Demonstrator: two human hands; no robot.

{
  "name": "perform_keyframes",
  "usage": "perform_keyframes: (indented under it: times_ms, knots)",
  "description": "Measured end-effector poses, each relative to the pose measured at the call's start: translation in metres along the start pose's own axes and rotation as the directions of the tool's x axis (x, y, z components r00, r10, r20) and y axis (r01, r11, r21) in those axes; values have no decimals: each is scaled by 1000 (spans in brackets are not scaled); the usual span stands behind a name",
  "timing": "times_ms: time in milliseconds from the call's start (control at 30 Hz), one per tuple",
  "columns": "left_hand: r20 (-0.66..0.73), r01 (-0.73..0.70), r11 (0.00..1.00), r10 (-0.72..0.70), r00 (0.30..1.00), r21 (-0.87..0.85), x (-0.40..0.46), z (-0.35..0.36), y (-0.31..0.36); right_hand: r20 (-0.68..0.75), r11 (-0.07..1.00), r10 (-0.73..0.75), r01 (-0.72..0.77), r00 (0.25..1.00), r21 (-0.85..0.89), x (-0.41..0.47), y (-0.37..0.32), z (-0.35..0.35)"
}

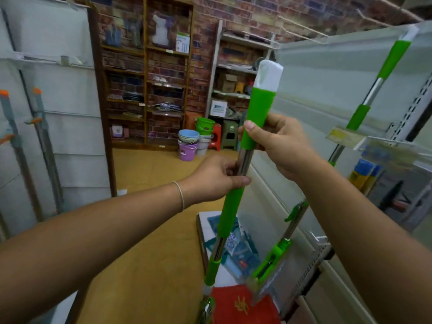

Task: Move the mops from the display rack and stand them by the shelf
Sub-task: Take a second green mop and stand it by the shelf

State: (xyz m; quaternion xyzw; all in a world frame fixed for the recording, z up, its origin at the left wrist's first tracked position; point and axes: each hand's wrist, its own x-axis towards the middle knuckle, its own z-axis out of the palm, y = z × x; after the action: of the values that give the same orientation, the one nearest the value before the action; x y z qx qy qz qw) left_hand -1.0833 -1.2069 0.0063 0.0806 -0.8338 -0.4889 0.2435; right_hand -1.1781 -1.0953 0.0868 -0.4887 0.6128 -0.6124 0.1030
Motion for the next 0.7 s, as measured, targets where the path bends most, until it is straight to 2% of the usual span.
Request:
perform_keyframes:
  times_ms: [200,367,500,700]
  knots:
    - [29,-73,994,70,997,77,73,-29,-11,-147,996,2,-16,989,-91,49,4,-4]
    - [193,-81,990,103,976,-118,131,-25,-25,-288,990,-2,-38,958,-133,81,21,-17]
    - [278,-79,966,149,949,-247,175,-14,-44,-347,987,1,-57,938,-149,108,47,-35]
    - [257,-120,969,175,950,-216,236,3,-61,-396,985,-4,-65,918,-161,155,80,-59]
